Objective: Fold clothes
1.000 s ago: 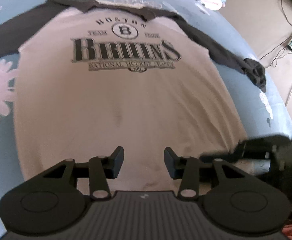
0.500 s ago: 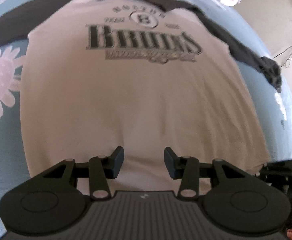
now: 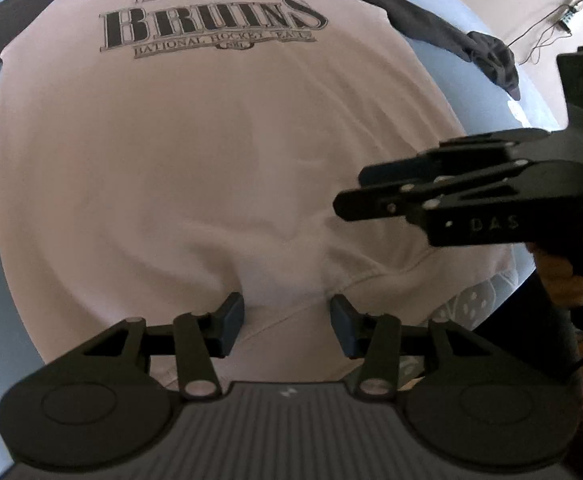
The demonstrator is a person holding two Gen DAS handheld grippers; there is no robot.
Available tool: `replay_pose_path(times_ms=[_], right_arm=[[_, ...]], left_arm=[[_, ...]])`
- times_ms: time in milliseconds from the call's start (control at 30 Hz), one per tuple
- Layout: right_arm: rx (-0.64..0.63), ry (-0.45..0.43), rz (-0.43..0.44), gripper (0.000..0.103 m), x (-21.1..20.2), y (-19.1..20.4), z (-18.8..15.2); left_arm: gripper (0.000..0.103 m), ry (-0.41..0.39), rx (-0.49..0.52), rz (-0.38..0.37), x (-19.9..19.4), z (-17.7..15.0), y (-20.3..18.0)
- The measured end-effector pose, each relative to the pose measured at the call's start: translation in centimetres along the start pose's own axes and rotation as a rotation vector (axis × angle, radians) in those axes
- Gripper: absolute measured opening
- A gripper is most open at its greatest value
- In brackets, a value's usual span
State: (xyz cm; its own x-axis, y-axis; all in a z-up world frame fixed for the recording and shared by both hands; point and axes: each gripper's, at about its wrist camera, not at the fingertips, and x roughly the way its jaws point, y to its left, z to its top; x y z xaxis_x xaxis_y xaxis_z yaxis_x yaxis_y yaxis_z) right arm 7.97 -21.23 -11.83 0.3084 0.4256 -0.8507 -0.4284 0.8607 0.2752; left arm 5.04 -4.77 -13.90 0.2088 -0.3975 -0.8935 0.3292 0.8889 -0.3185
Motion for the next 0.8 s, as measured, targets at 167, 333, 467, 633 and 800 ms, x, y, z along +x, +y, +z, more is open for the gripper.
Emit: replay_pose_path(times_ms=[167,333,467,633,800], right_arm=[[0.034,-0.004,-0.030,0.044,-0.1,-0.9,-0.4],[0.073,-0.025,-0.029,0.044,-1.1,-1.4,-0.2],[0.090,-0.082,-0.016,0.047,-3.1,-1.6,-0.3],[0.152,-0.075,-0.075,0.047,-3.1,-3.8,-1.0],[0.214,-0.057,-0.101,0.047,-2.4,-5.8,-2.2]], left_arm=[[0.051,0.007,-0.020,-0.023,-0.4,-0.8,0.6],[0.051,-0.006,-0.022,-0.022,-1.0,-1.0,0.6],[0.052,-0.075,-0.039,-0.029,-2.3,-0.1,1.2],[0.052,-0.111,-0.096,0.002,-2.2,0.9,2.7],[0.052,-0.097,-0.138,0.030,-1.3,0.8,4.1]])
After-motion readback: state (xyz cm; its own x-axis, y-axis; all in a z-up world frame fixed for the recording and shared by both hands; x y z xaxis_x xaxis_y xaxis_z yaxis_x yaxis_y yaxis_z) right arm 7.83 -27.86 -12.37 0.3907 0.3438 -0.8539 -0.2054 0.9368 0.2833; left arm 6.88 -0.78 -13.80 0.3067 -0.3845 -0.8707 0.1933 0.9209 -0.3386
